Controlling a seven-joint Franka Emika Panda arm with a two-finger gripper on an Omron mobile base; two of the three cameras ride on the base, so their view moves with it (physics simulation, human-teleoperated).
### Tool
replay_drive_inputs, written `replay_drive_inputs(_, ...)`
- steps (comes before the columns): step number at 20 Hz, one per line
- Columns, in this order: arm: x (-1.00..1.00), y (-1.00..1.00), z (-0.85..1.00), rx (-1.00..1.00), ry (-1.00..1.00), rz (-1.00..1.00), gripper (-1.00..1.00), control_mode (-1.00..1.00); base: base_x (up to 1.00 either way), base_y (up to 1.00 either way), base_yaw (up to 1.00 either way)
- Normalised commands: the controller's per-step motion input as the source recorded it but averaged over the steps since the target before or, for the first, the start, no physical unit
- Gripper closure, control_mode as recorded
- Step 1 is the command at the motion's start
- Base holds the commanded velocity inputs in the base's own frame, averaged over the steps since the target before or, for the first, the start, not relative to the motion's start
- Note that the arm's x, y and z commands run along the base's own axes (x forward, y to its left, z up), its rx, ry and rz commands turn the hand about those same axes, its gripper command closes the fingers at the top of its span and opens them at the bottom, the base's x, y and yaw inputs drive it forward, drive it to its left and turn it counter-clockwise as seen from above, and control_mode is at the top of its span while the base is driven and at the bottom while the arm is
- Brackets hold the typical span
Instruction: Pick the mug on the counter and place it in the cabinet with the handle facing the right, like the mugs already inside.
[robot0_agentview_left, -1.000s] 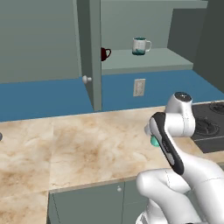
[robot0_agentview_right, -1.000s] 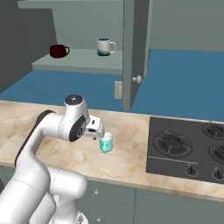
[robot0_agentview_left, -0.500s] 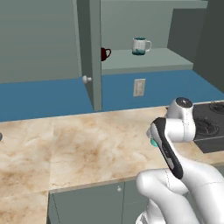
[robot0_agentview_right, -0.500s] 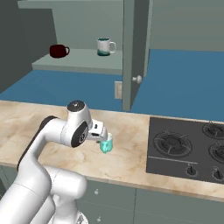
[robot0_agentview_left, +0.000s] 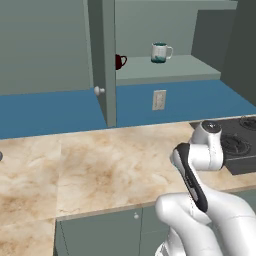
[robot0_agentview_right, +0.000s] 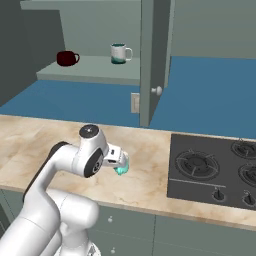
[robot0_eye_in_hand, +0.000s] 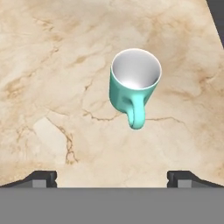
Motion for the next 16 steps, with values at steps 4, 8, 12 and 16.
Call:
replay_drive_inputs(4, 0.00, -0.14, -0.16, 0.00, 0.00, 0.00, -1.00, -1.00, 0.00, 0.00, 0.00)
replay_drive_inputs(8, 0.01, -0.15, -0.19, 0.00, 0.00, 0.00, -1.00, -1.00, 0.00, 0.00, 0.00)
replay_drive_inputs(12, 0.04, -0.12, -0.23, 0.00, 0.00, 0.00, -1.00, -1.00, 0.00, 0.00, 0.00)
replay_drive_inputs(16, 0.03, -0.09, -0.24, -0.01, 0.00, 0.00, -1.00, -1.00, 0.00, 0.00, 0.00)
